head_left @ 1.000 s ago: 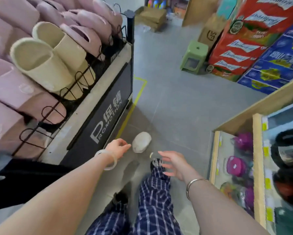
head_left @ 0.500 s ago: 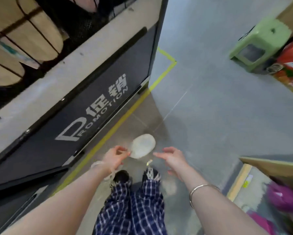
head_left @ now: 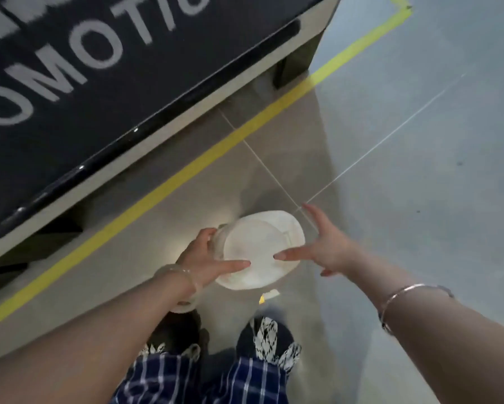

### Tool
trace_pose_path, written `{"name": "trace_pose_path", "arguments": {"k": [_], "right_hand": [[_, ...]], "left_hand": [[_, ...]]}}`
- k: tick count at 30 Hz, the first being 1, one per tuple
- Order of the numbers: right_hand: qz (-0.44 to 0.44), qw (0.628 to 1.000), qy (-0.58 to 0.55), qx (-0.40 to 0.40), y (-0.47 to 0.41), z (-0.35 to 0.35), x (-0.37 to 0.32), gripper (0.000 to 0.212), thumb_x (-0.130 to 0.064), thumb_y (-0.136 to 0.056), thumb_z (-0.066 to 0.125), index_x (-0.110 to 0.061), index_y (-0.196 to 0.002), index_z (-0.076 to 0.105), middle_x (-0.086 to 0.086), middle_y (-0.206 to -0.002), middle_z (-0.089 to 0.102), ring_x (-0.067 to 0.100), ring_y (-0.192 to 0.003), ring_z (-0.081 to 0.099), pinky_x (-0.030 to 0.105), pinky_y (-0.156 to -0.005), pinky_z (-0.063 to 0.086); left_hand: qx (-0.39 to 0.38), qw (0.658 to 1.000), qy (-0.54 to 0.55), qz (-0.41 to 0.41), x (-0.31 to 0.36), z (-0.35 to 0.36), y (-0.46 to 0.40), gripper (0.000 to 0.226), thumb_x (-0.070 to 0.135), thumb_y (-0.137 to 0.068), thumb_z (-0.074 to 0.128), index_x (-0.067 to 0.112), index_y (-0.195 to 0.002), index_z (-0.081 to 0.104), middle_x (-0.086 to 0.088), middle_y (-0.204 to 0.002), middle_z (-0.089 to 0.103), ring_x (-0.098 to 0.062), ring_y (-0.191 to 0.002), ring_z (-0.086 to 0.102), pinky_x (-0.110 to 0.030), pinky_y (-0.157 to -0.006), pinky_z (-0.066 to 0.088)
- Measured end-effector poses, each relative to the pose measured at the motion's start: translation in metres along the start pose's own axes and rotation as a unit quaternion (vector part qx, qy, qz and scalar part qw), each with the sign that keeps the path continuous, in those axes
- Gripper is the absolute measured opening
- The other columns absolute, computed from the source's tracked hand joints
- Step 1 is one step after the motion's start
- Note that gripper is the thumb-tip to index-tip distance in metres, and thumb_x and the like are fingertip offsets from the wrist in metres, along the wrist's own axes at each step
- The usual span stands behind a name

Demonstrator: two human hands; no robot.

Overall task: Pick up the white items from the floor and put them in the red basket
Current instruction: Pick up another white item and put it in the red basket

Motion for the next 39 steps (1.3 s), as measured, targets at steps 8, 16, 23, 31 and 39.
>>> {"name": "trace_pose_path", "arguments": {"k": [8,16,23,31,39], "right_hand": [[-0.006,0.997,0.034,-0.067,-0.060,0.041,0.003,0.094,-0.026,-0.056,0.089,-0.044,-0.131,0.035,-0.002,-0.126,0.050,0.030,-0.108,0.057,0.061,-0.070,0.056],[-0.010,0.997,-0.056,-0.045,-0.013,0.061,0.005,0.083,-0.021,-0.056,0.090,-0.032,-0.125,0.045,-0.001,-0.123,0.052,0.024,-0.108,0.056,0.034,-0.064,0.054],[0.026,0.989,-0.115,-0.090,0.119,0.071,-0.021,0.076,-0.022,-0.057,0.090,-0.036,-0.117,0.045,-0.002,-0.125,0.052,0.022,-0.109,0.056,0.024,-0.059,0.046],[0.009,0.985,-0.064,-0.161,0.300,0.057,-0.100,0.075,-0.023,-0.061,0.088,-0.033,-0.121,0.043,-0.005,-0.117,0.053,0.014,-0.092,0.059,0.023,-0.052,0.045],[-0.072,0.984,0.064,-0.152,0.457,0.068,-0.186,0.080,-0.031,-0.043,0.092,-0.032,-0.108,0.045,0.001,-0.123,0.049,0.024,-0.109,0.055,0.047,-0.091,0.052]], "left_hand": [[-0.067,0.989,0.114,-0.067,-0.037,0.029,-0.038,0.043,0.036,-0.067,0.079,0.025,-0.102,0.056,0.006,-0.084,0.063,-0.013,-0.073,0.058,-0.030,-0.070,0.055],[-0.067,0.977,0.179,-0.091,-0.047,0.024,0.015,0.049,0.017,-0.070,0.078,0.018,-0.115,0.060,0.009,-0.083,0.062,-0.005,-0.072,0.057,-0.013,-0.045,0.045],[-0.124,0.980,0.102,-0.118,-0.026,-0.026,0.150,0.031,0.022,-0.078,0.072,0.024,-0.103,0.055,0.010,-0.076,0.059,-0.003,-0.061,0.053,-0.007,-0.035,0.038],[-0.118,0.973,0.113,-0.164,0.007,-0.083,0.359,0.021,0.037,-0.078,0.071,0.028,-0.082,0.053,0.010,-0.064,0.057,-0.003,-0.052,0.050,-0.012,-0.041,0.038],[-0.025,0.977,0.167,-0.130,0.004,-0.142,0.521,0.036,0.037,-0.079,0.070,0.013,-0.101,0.056,0.002,-0.067,0.058,-0.006,-0.050,0.055,-0.011,-0.034,0.037]]}}
Point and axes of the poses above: each hand's wrist, its own y-axis away from the middle knuckle, its own z-axis out of the palm, x = y × z, the point moved 7 cm from there along -y, towards the middle knuckle
